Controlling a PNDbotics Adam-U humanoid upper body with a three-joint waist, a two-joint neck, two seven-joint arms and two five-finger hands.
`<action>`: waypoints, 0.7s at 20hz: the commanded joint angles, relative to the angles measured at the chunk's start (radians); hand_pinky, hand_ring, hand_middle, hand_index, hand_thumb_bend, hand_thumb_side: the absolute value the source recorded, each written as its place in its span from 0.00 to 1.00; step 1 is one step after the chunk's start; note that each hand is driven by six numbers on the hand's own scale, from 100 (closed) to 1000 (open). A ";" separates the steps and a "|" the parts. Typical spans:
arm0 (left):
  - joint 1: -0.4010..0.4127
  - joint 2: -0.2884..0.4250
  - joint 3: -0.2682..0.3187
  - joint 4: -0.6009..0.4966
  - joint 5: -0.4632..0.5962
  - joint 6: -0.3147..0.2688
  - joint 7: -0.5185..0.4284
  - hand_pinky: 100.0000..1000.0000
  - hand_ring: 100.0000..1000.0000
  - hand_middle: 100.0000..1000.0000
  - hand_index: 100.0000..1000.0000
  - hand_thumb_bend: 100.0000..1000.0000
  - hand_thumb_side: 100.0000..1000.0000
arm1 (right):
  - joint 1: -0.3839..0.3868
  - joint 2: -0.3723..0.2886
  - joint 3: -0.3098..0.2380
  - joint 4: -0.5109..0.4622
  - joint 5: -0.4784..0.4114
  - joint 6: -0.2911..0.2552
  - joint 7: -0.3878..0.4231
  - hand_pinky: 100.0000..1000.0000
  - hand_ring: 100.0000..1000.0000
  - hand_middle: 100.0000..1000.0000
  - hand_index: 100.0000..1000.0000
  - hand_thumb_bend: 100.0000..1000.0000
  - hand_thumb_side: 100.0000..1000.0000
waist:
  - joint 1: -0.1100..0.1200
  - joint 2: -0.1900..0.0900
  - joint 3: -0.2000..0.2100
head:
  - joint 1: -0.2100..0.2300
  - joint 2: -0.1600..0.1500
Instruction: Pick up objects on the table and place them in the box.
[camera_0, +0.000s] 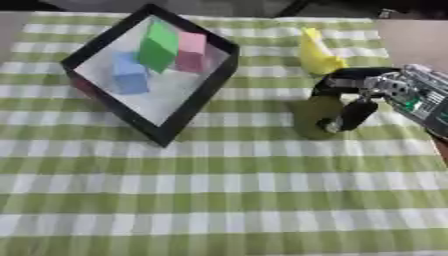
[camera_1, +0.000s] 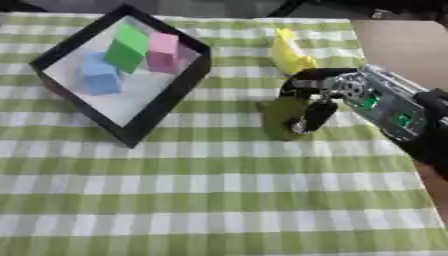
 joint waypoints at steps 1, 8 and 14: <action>-0.003 0.022 0.012 -0.017 -0.002 -0.001 0.002 0.82 0.56 0.66 0.79 0.35 0.37 | -0.022 -0.072 -0.035 -0.100 -0.026 0.000 0.015 0.73 0.60 0.48 0.67 0.05 0.00 | 0.003 -0.010 -0.002 | 0.005 -0.003; -0.002 0.027 0.016 -0.020 -0.007 -0.003 0.007 0.82 0.56 0.66 0.79 0.35 0.36 | -0.026 -0.146 -0.156 -0.288 -0.086 0.032 -0.031 0.73 0.58 0.47 0.66 0.00 0.00 | -0.001 -0.019 -0.008 | 0.010 -0.003; -0.001 0.022 0.016 -0.027 -0.011 -0.010 0.015 0.82 0.57 0.66 0.79 0.35 0.36 | -0.111 -0.107 -0.237 -0.340 -0.155 0.049 -0.028 0.73 0.58 0.47 0.66 0.00 0.00 | -0.007 -0.026 -0.006 | 0.012 -0.003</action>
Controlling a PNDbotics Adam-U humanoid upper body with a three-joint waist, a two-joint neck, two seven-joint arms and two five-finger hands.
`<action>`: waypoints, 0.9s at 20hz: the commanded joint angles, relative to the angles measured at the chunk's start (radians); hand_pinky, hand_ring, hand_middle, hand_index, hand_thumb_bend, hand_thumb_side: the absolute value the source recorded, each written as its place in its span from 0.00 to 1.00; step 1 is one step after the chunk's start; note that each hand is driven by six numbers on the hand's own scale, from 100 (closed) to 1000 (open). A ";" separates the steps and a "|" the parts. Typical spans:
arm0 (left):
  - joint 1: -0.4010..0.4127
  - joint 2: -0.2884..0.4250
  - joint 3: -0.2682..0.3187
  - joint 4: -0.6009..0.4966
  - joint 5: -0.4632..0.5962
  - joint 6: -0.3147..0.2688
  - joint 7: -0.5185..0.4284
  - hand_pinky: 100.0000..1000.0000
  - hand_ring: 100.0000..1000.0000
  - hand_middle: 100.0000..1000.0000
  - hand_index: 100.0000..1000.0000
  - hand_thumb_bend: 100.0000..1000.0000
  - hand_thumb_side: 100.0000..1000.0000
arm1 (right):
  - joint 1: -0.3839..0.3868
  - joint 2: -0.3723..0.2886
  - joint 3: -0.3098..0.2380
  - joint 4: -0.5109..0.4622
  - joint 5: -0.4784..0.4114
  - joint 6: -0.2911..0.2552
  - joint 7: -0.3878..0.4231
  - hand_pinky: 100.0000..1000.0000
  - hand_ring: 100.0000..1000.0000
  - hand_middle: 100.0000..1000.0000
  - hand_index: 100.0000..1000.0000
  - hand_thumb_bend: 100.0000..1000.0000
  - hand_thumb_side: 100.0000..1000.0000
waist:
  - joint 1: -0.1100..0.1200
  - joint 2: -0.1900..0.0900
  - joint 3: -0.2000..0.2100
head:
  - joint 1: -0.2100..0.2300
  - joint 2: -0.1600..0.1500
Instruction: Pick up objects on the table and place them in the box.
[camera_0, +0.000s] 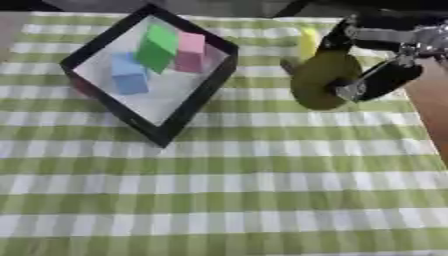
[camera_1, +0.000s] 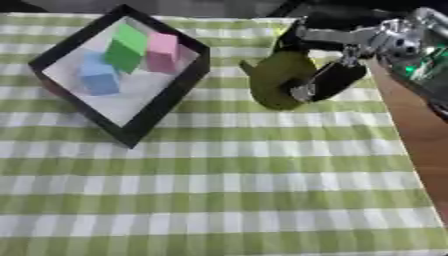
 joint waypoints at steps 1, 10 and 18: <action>-0.004 0.020 0.014 -0.022 -0.010 -0.004 0.007 0.82 0.57 0.66 0.79 0.35 0.36 | -0.071 0.017 -0.043 -0.016 -0.022 0.007 0.001 0.73 0.58 0.47 0.66 0.00 0.00 | -0.007 -0.026 0.003 | 0.002 -0.003; -0.022 -0.012 0.008 -0.041 -0.020 -0.010 0.029 0.83 0.58 0.68 0.81 0.35 0.36 | -0.316 0.251 -0.009 0.159 0.052 -0.023 0.021 0.73 0.58 0.47 0.66 0.00 0.00 | 0.011 -0.032 0.040 | -0.045 -0.003; -0.047 -0.036 0.018 -0.060 0.009 -0.031 0.107 0.84 0.60 0.71 0.83 0.37 0.43 | -0.435 0.466 0.007 0.366 0.173 -0.035 -0.001 0.73 0.58 0.46 0.65 0.01 0.00 | 0.012 -0.023 0.072 | -0.072 -0.003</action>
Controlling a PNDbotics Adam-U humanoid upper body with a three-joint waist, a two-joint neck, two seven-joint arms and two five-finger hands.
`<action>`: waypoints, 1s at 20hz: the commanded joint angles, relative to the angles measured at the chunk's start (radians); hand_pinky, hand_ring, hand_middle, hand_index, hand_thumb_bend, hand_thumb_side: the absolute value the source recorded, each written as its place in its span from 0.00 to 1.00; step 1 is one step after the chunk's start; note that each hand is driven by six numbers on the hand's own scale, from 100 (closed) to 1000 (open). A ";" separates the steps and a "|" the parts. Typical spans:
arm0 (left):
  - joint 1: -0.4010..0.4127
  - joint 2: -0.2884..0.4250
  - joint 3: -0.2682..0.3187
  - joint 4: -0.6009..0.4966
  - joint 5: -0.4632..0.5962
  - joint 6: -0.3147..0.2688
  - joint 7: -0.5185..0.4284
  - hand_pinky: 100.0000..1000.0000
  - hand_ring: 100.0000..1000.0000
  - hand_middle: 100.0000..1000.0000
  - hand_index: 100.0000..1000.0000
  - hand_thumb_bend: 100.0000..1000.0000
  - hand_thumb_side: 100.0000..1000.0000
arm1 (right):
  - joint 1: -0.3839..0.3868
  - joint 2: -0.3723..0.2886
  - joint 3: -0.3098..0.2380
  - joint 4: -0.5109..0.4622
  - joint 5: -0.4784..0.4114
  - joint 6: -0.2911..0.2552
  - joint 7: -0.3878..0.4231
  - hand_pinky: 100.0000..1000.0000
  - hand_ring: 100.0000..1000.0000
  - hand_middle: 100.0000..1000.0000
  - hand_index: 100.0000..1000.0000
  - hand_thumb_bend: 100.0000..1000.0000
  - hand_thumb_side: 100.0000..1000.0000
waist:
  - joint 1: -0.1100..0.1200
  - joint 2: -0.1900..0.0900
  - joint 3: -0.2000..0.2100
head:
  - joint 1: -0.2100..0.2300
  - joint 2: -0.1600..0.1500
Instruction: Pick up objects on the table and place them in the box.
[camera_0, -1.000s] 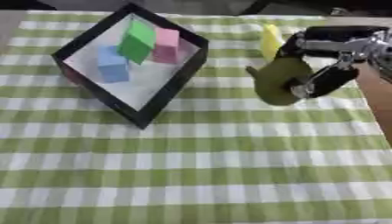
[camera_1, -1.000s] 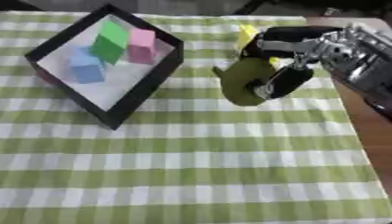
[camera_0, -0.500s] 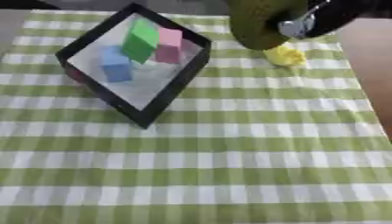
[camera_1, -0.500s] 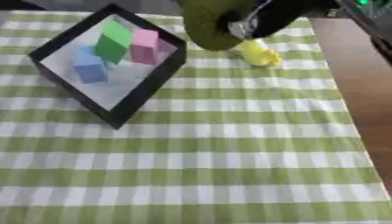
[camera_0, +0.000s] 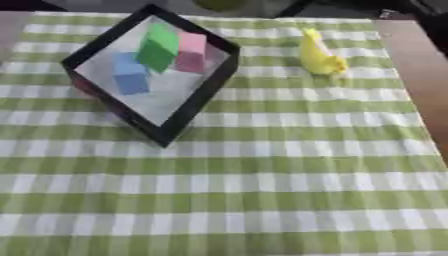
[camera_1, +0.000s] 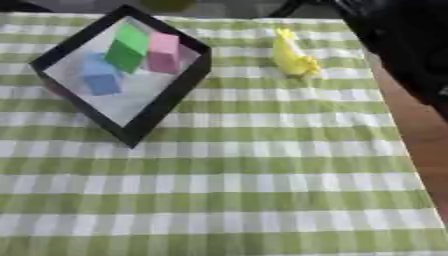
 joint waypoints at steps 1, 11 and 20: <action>-0.018 0.017 0.014 -0.024 0.010 -0.010 0.032 0.84 0.60 0.71 0.83 0.37 0.43 | -0.042 0.077 -0.011 0.085 0.058 -0.011 -0.018 0.73 0.58 0.46 0.65 0.01 0.00 | 0.010 -0.022 0.007 | -0.010 -0.003; -0.058 0.045 0.064 -0.056 -0.026 -0.021 0.114 0.84 0.62 0.72 0.83 0.39 0.37 | -0.070 0.409 -0.075 0.523 0.441 -0.278 -0.110 0.75 0.59 0.47 0.65 0.05 0.00 | 0.006 -0.019 0.035 | -0.034 -0.003; -0.070 0.058 0.067 -0.065 -0.040 -0.014 0.111 0.84 0.62 0.72 0.83 0.39 0.37 | -0.031 0.456 -0.068 0.615 0.517 -0.364 -0.094 0.76 0.65 0.54 0.71 0.16 0.03 | -0.001 -0.017 0.042 | -0.037 -0.003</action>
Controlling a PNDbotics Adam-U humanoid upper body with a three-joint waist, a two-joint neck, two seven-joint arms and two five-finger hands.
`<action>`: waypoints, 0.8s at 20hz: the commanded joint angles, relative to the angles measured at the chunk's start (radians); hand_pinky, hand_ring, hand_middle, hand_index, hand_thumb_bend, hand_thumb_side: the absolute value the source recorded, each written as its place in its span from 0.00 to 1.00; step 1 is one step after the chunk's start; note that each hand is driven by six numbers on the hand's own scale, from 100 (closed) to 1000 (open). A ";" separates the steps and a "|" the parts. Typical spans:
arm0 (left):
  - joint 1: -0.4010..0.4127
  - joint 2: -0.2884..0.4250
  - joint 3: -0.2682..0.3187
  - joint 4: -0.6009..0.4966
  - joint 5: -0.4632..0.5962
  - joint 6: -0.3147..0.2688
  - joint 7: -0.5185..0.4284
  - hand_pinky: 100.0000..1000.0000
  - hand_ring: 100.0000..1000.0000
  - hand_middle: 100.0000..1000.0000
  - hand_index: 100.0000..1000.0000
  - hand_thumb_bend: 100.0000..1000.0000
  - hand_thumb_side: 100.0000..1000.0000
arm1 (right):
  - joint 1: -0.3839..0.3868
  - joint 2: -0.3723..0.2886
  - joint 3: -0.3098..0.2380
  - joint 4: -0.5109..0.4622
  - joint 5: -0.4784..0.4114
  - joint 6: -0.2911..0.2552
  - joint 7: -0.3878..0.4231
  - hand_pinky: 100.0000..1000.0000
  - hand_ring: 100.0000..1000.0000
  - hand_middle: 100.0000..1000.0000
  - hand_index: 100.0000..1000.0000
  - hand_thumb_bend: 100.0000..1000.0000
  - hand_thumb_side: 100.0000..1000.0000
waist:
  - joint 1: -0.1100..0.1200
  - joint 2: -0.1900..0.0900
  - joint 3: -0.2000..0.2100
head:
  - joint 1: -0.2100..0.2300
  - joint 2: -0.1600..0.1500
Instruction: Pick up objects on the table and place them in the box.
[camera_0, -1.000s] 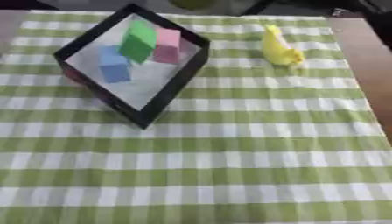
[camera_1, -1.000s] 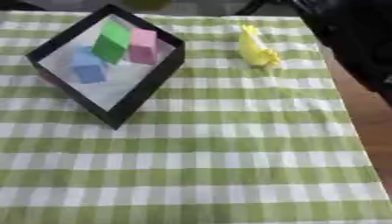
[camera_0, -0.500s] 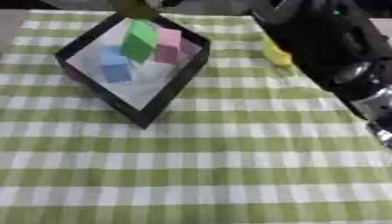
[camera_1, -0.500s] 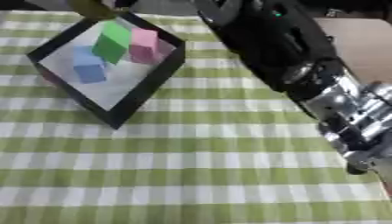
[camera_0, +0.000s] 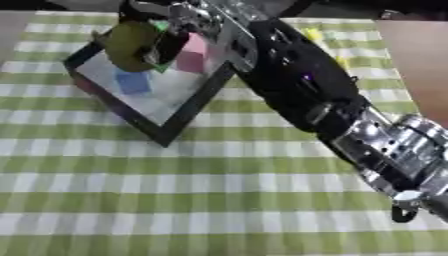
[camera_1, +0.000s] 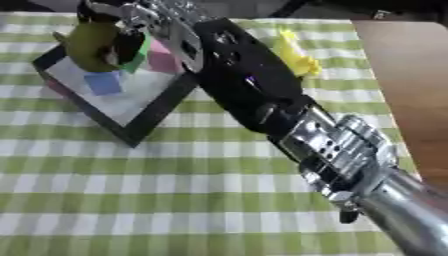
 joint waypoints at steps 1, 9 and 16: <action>-0.017 0.034 0.012 -0.023 -0.005 0.003 0.001 0.84 0.62 0.72 0.83 0.39 0.37 | -0.015 0.001 -0.010 0.012 0.020 -0.026 0.012 0.76 0.68 0.56 0.73 0.21 0.04 | -0.001 -0.016 0.003 | -0.002 -0.003; -0.012 0.030 0.016 -0.022 -0.003 0.005 0.005 0.84 0.62 0.72 0.83 0.39 0.37 | -0.020 -0.013 -0.029 0.019 0.035 -0.088 0.029 0.86 0.85 0.80 0.89 0.38 0.38 | -0.002 -0.015 0.000 | 0.003 -0.003; -0.006 0.034 0.018 -0.019 -0.003 0.007 0.011 0.84 0.62 0.72 0.83 0.39 0.36 | -0.052 -0.055 -0.058 -0.010 0.004 -0.065 0.005 0.87 0.86 0.82 0.90 0.37 0.36 | 0.001 -0.020 -0.007 | 0.009 -0.003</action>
